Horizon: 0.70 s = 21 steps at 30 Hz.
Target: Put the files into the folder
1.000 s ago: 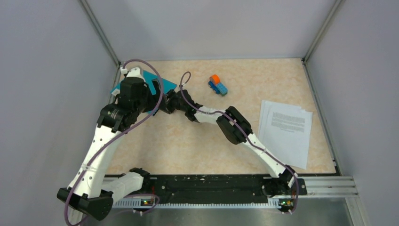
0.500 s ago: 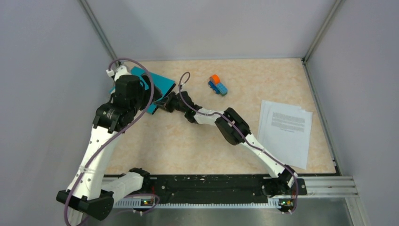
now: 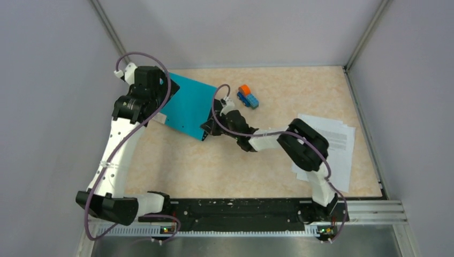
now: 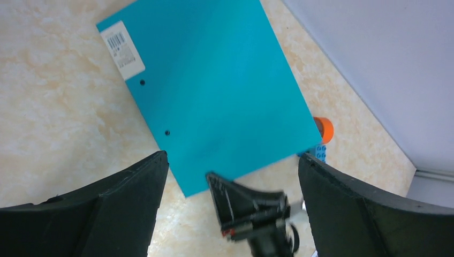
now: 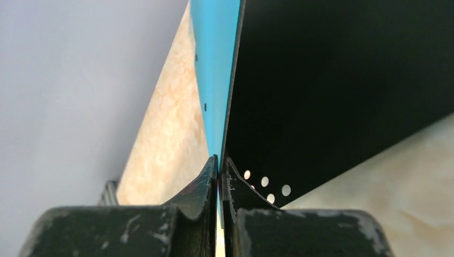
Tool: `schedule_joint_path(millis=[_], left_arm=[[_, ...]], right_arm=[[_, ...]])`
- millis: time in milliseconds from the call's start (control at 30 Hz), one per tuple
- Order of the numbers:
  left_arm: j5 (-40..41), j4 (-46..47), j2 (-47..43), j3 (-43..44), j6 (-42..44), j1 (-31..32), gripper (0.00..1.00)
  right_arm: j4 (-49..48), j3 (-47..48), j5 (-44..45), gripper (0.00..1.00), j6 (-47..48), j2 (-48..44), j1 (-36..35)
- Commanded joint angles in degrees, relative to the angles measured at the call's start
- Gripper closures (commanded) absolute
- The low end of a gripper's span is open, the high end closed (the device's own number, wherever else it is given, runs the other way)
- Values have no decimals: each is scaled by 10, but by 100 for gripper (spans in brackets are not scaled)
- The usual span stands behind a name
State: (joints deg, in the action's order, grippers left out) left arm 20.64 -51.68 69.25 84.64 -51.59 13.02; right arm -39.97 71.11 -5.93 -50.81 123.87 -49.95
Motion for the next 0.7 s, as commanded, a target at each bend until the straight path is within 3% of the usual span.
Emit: schedule_joint_path(millis=[0,300,667], left_arm=[[10,10,61,82,-20,-11,5],[22,-5,123,112,-45,-16,8],[29,-17,86,36,-53,-19,15]], right_arm=[[-12,-86,82,100,192,-151,-36],[61,-154,243,100,390,-276,-142],[70,-167,357,100,486,-275,-215]])
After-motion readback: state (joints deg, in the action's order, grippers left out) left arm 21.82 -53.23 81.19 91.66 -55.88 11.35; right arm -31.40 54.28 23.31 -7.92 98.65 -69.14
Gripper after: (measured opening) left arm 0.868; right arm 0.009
